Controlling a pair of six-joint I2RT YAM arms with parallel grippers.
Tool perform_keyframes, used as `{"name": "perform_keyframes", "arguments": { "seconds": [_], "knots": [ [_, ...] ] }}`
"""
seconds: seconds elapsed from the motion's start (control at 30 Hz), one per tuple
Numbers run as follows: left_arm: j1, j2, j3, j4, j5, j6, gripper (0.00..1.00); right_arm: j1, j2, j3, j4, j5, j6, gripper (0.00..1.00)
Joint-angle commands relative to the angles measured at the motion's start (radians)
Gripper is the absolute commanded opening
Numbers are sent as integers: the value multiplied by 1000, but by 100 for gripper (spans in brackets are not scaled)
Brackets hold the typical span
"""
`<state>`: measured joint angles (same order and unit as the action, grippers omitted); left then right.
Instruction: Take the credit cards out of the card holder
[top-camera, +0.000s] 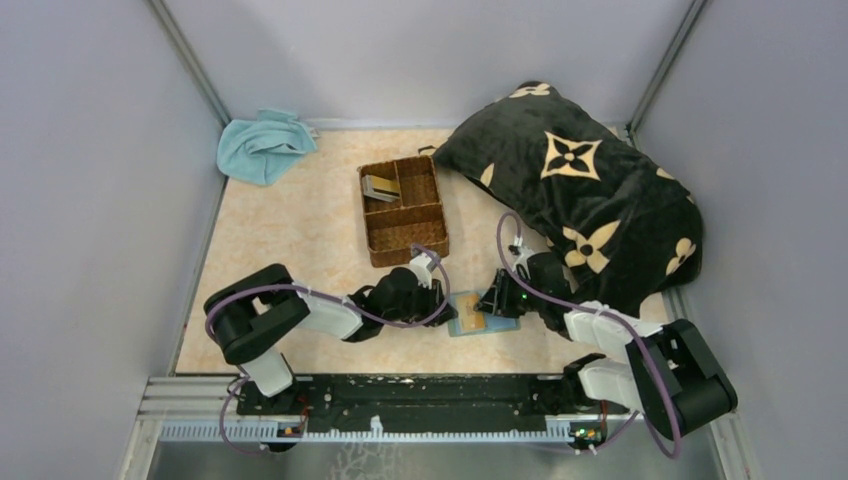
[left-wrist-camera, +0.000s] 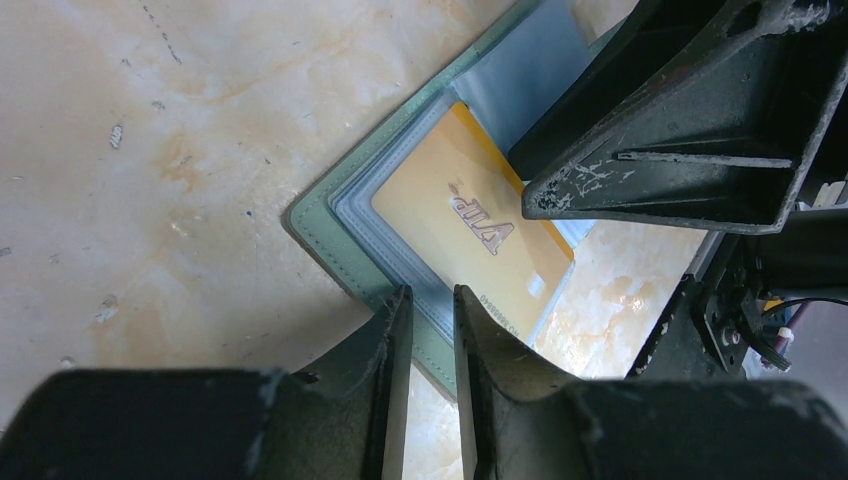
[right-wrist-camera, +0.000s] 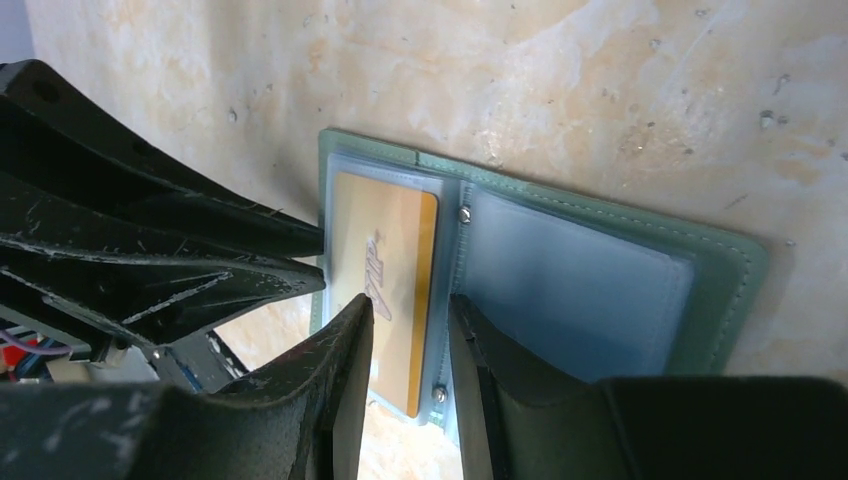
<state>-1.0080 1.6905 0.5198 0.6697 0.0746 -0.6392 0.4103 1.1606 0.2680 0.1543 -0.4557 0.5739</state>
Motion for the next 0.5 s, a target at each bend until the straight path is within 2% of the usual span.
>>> {"name": "perform_keyframes", "arguments": {
  "seconds": [0.0,0.2,0.47],
  "knots": [
    [-6,48,-4,-101,2,14,28,4,10,-23,96,-45,24,34],
    [-6,59,-11,-79,7,0,28,4,7,-33,166,-123,76,34],
    [-6,75,-15,-59,14,-6,27,4,-3,-37,201,-154,117,32]
  ]
}}
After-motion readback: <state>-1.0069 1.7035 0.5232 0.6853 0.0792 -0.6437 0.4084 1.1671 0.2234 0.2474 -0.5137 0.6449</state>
